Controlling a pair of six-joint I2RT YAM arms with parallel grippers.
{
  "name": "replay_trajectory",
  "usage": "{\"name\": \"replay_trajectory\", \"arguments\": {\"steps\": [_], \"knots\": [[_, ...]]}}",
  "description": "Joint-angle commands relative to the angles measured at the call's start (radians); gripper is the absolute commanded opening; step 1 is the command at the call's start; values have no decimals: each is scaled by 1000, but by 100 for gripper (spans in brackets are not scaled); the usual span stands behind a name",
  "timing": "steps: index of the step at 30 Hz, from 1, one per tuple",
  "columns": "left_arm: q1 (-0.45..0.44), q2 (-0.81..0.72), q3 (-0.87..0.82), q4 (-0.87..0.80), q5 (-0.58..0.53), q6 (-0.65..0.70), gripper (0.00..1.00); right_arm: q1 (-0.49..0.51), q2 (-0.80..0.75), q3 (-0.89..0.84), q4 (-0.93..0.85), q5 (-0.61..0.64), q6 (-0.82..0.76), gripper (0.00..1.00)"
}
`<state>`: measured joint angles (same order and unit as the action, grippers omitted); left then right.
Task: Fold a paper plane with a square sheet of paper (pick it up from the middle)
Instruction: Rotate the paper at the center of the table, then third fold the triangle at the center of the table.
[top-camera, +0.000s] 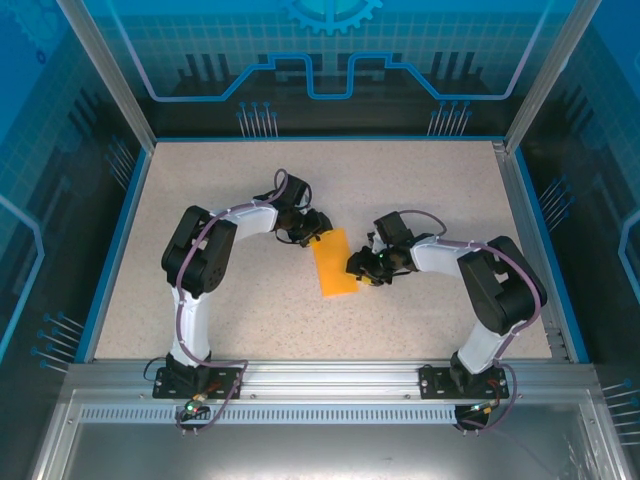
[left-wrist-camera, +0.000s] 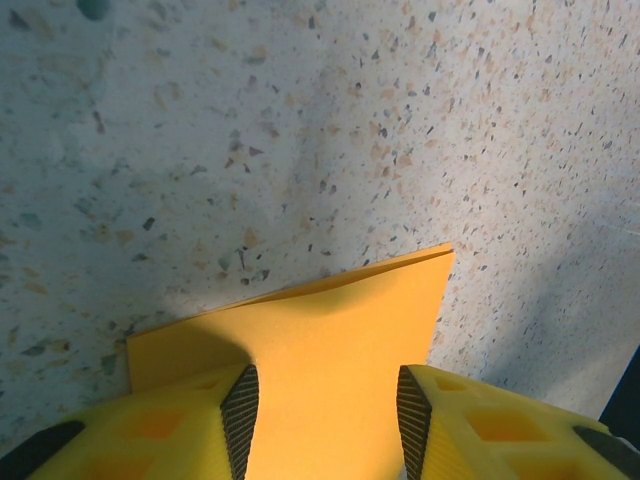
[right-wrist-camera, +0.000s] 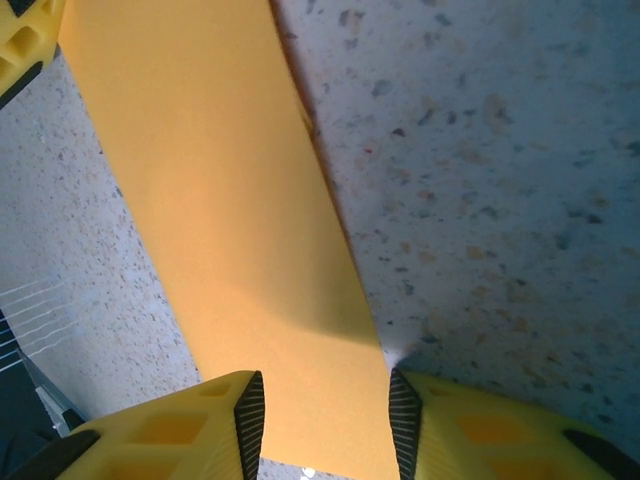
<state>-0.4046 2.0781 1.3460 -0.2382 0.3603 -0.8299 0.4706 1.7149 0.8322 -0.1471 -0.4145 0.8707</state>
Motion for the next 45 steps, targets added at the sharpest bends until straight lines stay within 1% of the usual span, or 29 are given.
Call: {"name": "replay_trajectory", "arguments": {"steps": [1, 4, 6, 8, 10, 11, 13, 16, 19, 22, 26, 28, 34, 39, 45], "knots": [[5, 30, -2, -47, 14, 20, 45, 23, 10, 32, 19, -51, -4, 40], [5, 31, 0, -44, 20, 18, 45, 25, 2, 36, 17, -55, -8, 40], [5, 31, 2, -45, 22, 18, 45, 24, -4, 42, -6, -36, -14, 40], [5, 30, 3, -50, 22, 20, 45, 29, -34, 41, -54, 20, -24, 39], [6, 26, 1, -53, 22, 20, 45, 37, -80, 42, -121, 92, -30, 42], [5, 24, 1, -54, 21, 19, 45, 38, -93, 42, -139, 108, -32, 42], [5, 23, 1, -55, 22, 21, 45, 43, -116, 28, -158, 87, -29, 42], [5, 28, 4, -61, 21, 18, 45, 62, -153, -33, -76, 7, 47, 43], [4, 30, 6, -62, 22, 17, 45, 100, -166, -64, -46, -19, 123, 44], [5, 34, 11, -66, 22, 18, 45, 144, -160, -88, 22, -34, 192, 45], [5, 35, 11, -72, 22, 20, 45, 188, -140, -95, 71, -8, 248, 45], [5, 35, 11, -73, 23, 21, 45, 197, -127, -97, 90, -4, 269, 48], [4, 33, 13, -72, 26, 21, 45, 217, -60, -97, 156, -29, 317, 48], [6, 33, 12, -75, 26, 23, 45, 240, -25, -93, 175, -18, 341, 48], [5, 33, 12, -74, 29, 25, 45, 234, -29, -107, 187, 59, 350, 48]]}}
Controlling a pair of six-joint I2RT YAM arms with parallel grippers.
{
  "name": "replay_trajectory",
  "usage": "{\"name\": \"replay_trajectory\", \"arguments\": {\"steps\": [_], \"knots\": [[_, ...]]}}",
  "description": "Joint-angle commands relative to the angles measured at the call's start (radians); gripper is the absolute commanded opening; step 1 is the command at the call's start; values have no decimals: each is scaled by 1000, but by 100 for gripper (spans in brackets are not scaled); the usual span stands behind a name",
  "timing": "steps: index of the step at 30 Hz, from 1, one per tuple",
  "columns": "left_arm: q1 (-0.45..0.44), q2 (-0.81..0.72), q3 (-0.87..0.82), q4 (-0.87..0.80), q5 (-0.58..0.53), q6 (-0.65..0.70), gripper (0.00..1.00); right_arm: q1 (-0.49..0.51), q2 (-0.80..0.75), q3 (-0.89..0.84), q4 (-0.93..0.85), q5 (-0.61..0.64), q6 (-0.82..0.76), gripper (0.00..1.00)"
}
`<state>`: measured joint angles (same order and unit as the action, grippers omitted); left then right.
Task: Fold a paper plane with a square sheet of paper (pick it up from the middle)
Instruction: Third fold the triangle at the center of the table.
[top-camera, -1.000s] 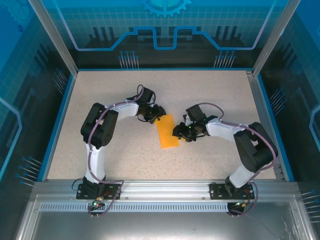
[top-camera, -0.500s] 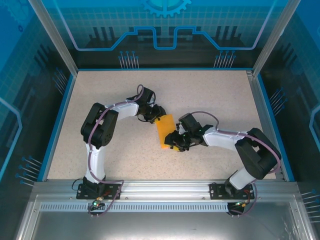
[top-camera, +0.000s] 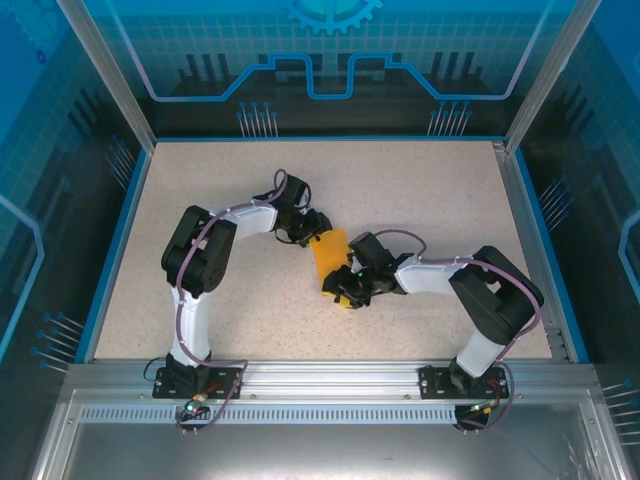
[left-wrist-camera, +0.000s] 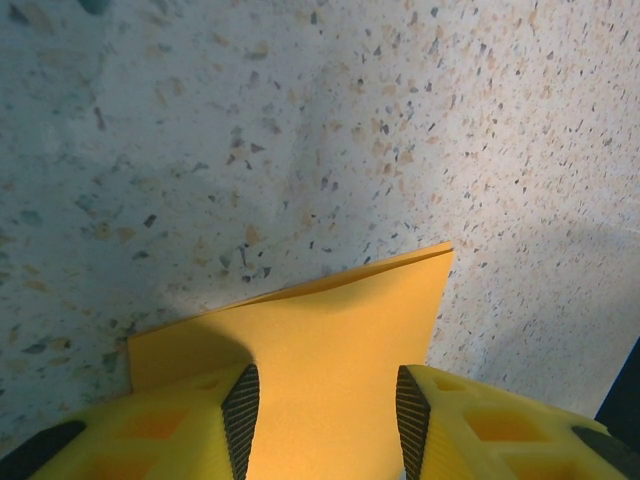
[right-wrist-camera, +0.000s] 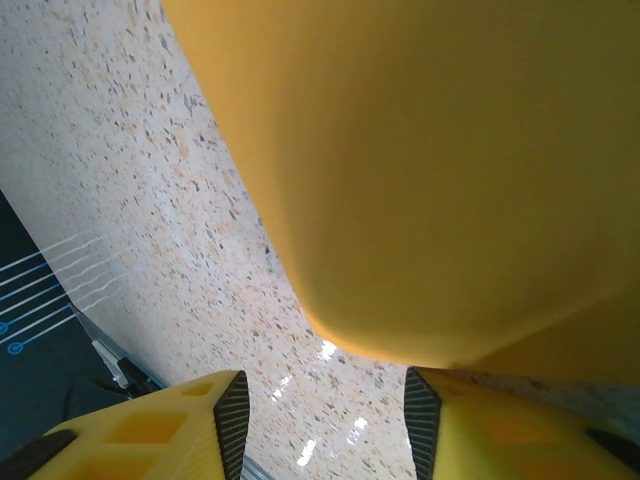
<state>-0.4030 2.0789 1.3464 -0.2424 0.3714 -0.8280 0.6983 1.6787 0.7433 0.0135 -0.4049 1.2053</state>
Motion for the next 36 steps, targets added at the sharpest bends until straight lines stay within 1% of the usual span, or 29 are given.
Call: {"name": "replay_trajectory", "arguments": {"steps": [1, 3, 5, 8, 13, 18, 25, 30, 33, 36], "knots": [[3, 32, 12, -68, 17, 23, 45, 0, 8, -19, 29, 63, 18, 47], [3, 33, 12, -67, 21, 24, 45, -9, 11, -25, 40, 100, 45, 46], [3, 35, 14, -68, 21, 25, 45, -11, 10, -48, 97, 118, 87, 45], [4, 35, 18, -75, 21, 29, 45, -16, -5, -50, 98, 157, 97, 45], [3, 37, 23, -75, 21, 30, 45, -14, -88, -84, 98, 230, 102, 47], [5, 44, 29, -77, 25, 30, 45, -13, -151, -152, 140, 287, 122, 47], [5, 46, 26, -76, 26, 31, 45, -28, -180, -150, 116, 318, 75, 49], [4, 43, 18, -72, 31, 26, 45, -93, -148, -130, 160, 260, 18, 50], [3, 40, 18, -75, 29, 29, 45, -121, -150, -105, 133, 249, -29, 51], [5, 39, 20, -77, 28, 32, 45, -134, -163, -82, 103, 253, -81, 55]]}}
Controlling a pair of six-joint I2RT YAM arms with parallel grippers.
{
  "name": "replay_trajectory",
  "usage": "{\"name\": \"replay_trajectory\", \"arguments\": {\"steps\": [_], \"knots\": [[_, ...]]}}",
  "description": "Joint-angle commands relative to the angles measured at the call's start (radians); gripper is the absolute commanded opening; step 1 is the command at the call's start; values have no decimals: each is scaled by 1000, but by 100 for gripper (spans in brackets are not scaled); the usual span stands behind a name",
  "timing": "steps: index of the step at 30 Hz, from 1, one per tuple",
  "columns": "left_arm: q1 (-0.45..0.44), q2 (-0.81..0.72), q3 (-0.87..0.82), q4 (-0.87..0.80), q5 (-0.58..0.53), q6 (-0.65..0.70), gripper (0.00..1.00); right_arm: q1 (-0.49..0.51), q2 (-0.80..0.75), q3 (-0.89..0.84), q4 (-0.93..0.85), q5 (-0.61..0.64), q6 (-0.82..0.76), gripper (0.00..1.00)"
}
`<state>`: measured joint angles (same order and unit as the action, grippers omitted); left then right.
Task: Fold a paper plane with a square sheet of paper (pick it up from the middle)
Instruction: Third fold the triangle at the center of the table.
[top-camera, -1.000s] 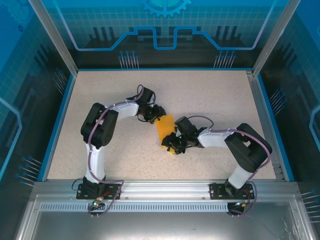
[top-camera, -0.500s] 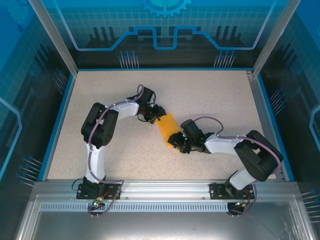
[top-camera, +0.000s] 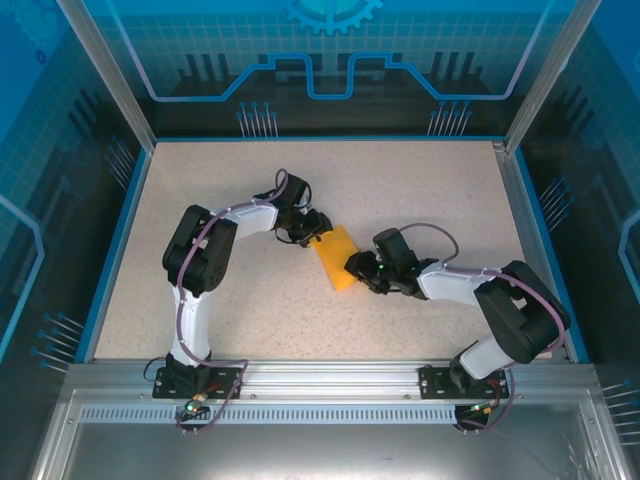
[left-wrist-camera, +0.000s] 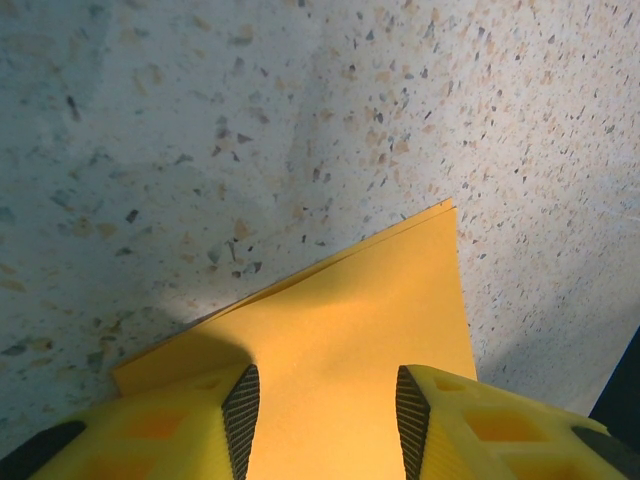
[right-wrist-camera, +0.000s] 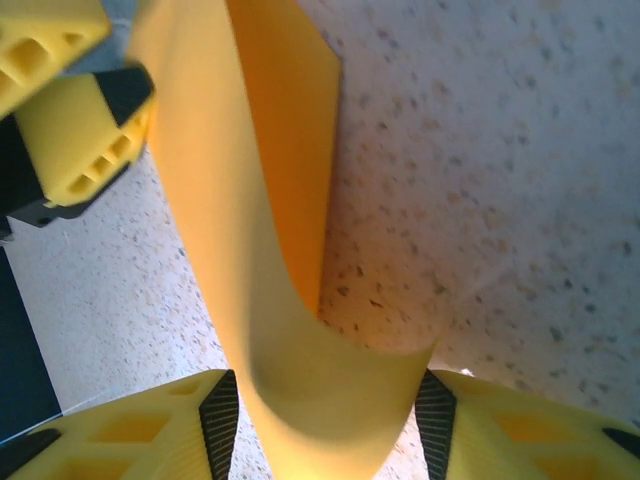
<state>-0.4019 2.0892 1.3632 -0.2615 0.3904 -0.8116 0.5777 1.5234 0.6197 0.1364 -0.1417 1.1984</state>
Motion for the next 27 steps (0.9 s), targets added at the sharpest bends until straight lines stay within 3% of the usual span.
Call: {"name": "replay_trajectory", "arguments": {"steps": [1, 11, 27], "knots": [[3, 30, 3, -59, 7, 16, 45, -22, -5, 49, -31, -20, -90, 55], [4, 32, 1, -58, 15, 14, 45, -110, 57, 111, -48, -202, -253, 60], [2, 24, 2, -58, 17, 12, 45, -208, 171, 289, -201, -460, -496, 60]]}}
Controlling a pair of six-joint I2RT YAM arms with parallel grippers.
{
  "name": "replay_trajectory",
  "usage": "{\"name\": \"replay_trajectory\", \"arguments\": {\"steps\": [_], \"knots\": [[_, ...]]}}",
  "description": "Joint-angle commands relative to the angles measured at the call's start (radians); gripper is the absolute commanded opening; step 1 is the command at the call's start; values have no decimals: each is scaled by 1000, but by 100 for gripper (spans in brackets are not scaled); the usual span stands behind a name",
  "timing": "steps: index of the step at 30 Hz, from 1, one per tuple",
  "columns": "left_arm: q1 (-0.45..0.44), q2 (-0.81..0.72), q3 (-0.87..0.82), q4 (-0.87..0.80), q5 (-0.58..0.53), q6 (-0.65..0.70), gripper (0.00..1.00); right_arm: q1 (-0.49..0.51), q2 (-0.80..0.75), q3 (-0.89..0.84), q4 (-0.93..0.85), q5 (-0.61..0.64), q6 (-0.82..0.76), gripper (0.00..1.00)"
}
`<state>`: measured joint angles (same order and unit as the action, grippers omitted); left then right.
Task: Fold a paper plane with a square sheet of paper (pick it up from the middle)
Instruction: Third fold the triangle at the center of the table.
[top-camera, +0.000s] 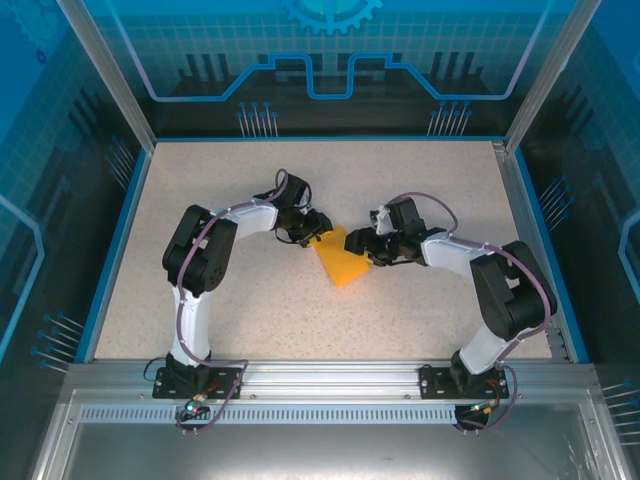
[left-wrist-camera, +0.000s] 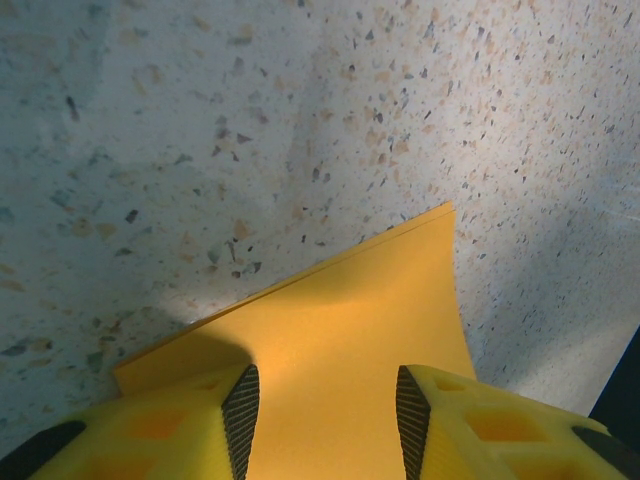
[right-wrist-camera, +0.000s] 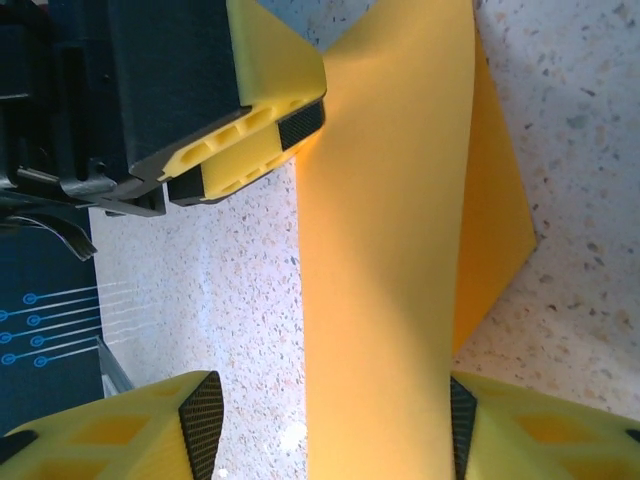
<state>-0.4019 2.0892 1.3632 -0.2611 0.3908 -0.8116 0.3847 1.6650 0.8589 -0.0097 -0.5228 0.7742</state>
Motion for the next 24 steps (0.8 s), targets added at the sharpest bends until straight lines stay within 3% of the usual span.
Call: {"name": "replay_trajectory", "arguments": {"steps": [1, 13, 24], "knots": [[3, 23, 2, -56, 17, 11, 45, -18, 41, 66, -80, -86, -92, 60], [2, -8, -21, -5, 58, 15, 46, -35, 168, 159, -170, -142, -131, 54], [2, -99, -17, 2, 85, 57, 50, -37, 237, 213, -252, -136, -185, 31]]}}
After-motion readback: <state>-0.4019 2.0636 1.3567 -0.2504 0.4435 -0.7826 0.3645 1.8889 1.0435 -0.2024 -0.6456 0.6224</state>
